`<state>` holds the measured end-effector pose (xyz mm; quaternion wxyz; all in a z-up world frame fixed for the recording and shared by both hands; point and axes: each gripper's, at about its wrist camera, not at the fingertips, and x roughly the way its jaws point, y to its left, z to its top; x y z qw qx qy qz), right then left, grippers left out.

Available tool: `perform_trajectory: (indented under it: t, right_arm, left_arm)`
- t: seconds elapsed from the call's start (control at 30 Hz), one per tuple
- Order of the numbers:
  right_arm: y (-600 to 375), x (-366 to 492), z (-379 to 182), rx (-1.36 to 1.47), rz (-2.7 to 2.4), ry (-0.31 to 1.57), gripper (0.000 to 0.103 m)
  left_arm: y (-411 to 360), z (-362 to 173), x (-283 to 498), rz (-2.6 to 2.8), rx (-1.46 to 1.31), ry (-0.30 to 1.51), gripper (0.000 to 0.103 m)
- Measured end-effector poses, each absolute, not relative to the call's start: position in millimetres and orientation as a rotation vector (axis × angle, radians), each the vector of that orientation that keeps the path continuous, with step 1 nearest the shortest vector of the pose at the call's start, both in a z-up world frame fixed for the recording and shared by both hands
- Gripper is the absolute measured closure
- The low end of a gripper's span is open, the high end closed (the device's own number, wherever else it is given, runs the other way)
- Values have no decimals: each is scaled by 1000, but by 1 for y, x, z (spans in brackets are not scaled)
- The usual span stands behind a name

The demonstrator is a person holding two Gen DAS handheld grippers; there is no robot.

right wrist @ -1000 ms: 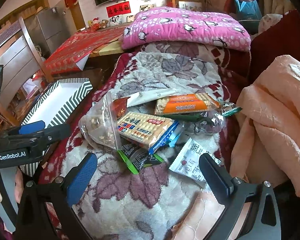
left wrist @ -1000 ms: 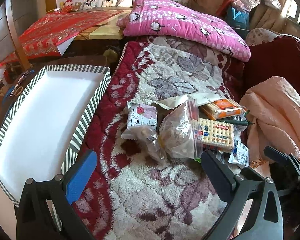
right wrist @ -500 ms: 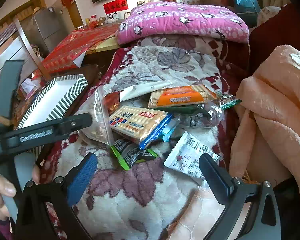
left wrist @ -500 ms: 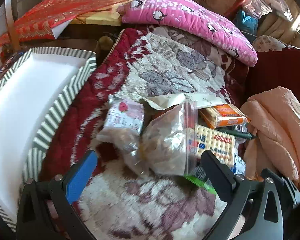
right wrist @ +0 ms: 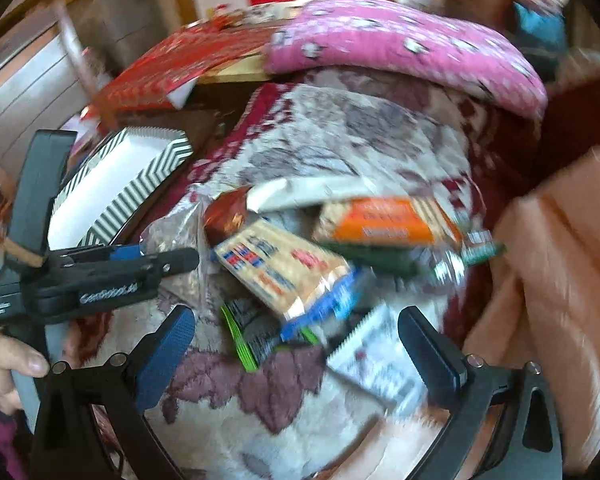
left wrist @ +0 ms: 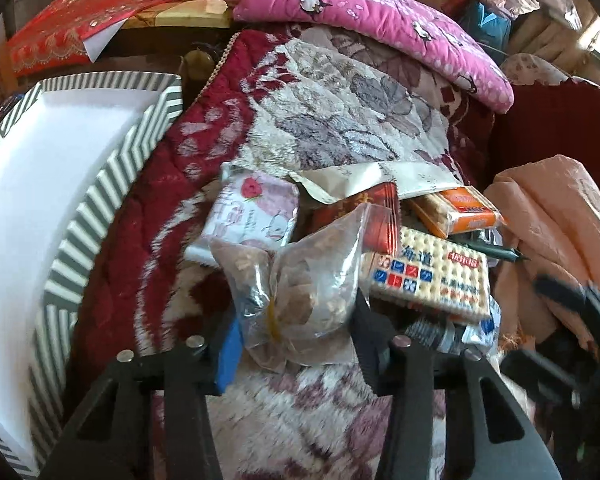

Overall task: Organize snacks
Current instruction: 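Grasp the nut zip bag with left tool while right tool grasps the cracker pack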

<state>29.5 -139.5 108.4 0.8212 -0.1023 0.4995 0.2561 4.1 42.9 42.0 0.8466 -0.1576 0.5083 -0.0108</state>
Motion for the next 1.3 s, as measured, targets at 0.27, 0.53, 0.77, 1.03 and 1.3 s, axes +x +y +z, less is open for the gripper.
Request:
perform_trajectory:
  t: [0.27, 0.53, 0.77, 1.03, 1.3]
  right_arm:
    - [-98, 61, 92, -405, 746, 1086, 1]
    - [-67, 82, 60, -656, 806, 1129, 1]
    - [-70, 94, 48, -528, 871, 1278, 42]
    - [-89, 73, 62, -439, 792, 1208, 44]
    - [-100, 53, 96, -331, 764, 1110, 44]
  left_arm:
    - [66, 55, -23, -10, -311, 1096, 63]
    - [69, 57, -32, -13, -287, 1101, 63]
    - [66, 53, -28, -15, -282, 1117, 63]
    - [66, 65, -34, 4, -251, 1089, 77]
    - [70, 73, -36, -10, -264, 1085, 84]
